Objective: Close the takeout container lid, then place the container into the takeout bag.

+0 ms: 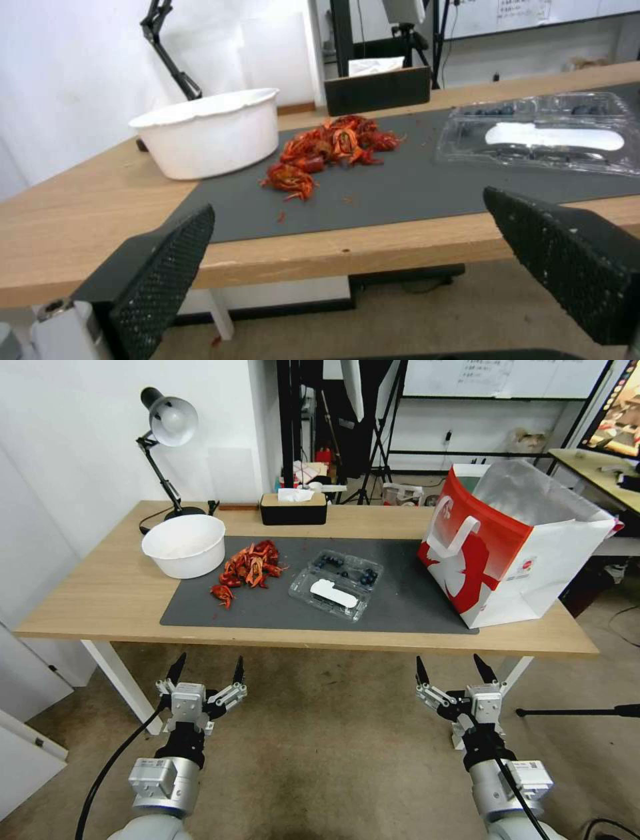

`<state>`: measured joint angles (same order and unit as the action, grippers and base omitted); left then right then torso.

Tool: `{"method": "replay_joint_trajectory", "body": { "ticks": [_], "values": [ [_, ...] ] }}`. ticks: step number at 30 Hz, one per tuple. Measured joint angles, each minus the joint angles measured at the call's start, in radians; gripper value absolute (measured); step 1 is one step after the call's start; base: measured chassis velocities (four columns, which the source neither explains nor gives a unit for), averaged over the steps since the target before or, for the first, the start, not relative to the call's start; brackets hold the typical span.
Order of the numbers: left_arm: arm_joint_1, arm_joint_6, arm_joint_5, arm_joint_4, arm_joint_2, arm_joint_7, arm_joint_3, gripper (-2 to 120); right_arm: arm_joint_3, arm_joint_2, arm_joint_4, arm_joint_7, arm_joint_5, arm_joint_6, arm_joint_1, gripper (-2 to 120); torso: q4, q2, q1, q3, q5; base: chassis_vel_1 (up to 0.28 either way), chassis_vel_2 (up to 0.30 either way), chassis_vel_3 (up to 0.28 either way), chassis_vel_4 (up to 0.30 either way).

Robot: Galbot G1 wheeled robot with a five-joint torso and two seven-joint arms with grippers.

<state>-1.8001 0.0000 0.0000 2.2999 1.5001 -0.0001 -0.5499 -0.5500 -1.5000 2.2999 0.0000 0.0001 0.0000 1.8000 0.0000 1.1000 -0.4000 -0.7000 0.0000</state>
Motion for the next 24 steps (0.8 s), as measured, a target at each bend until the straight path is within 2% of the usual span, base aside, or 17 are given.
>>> {"method": "replay_joint_trajectory", "body": {
  "ticks": [4,5,7,8,10,13,15,18,24],
  "values": [
    [0.003,0.012,-0.014,0.001,-0.003,-0.011,0.007,100,0.005,-0.002,0.0,0.0,-0.002,-0.005,0.0,100,0.0002,0.0,0.0,0.0,0.0,0.0,0.0,0.0,0.0],
    [0.009,0.034,-0.036,0.004,-0.008,-0.028,0.019,100,0.012,-0.006,0.0,0.0,-0.006,-0.012,0.001,100,0.0002,0.0,0.0,0.0,-0.0001,0.0,0.0,0.0,0.0],
    [0.033,0.115,-0.117,0.022,-0.026,-0.09,0.065,100,0.091,-0.053,0.008,0.0,-0.055,-0.096,0.01,100,-0.0002,0.0,0.0,0.0,0.0003,0.0,0.0,0.0,0.0],
    [0.033,0.115,-0.117,0.022,-0.026,-0.09,0.065,100,0.091,-0.053,0.008,0.0,-0.055,-0.096,0.01,100,-0.0002,0.0,0.0,0.0,0.0003,0.0,0.0,0.0,0.0],
    [0.058,0.201,-0.204,0.04,-0.046,-0.157,0.113,100,0.169,-0.098,0.016,-0.003,-0.101,-0.172,0.019,100,-0.0003,0.0,0.0,0.0,0.0,0.0,0.0,0.0,0.0],
    [0.065,0.22,-0.224,0.044,-0.051,-0.171,0.127,100,0.18,-0.108,0.021,-0.012,-0.11,-0.175,0.016,100,-0.0003,0.0,0.0,0.0,-0.0008,0.0,0.0,0.0,0.0],
    [0.069,0.231,-0.245,0.048,-0.054,-0.18,0.133,100,0.181,-0.109,0.021,-0.014,-0.112,-0.171,0.014,100,0.0003,0.0,0.0,0.0,0.0,0.0,0.0,0.0,0.0],
    [0.085,0.273,-0.323,0.062,-0.071,-0.221,0.168,100,0.177,-0.11,0.016,-0.017,-0.107,-0.15,0.008,100,-0.0002,0.0,0.0,0.0,0.0,0.0,0.0,0.0,0.0],
    [0.083,0.262,-0.309,0.051,-0.076,-0.211,0.165,100,0.176,-0.109,0.017,-0.015,-0.106,-0.143,-0.002,100,0.0,0.0,0.0,0.0,0.0,0.0,0.0,0.0,0.0]
  ]
}}
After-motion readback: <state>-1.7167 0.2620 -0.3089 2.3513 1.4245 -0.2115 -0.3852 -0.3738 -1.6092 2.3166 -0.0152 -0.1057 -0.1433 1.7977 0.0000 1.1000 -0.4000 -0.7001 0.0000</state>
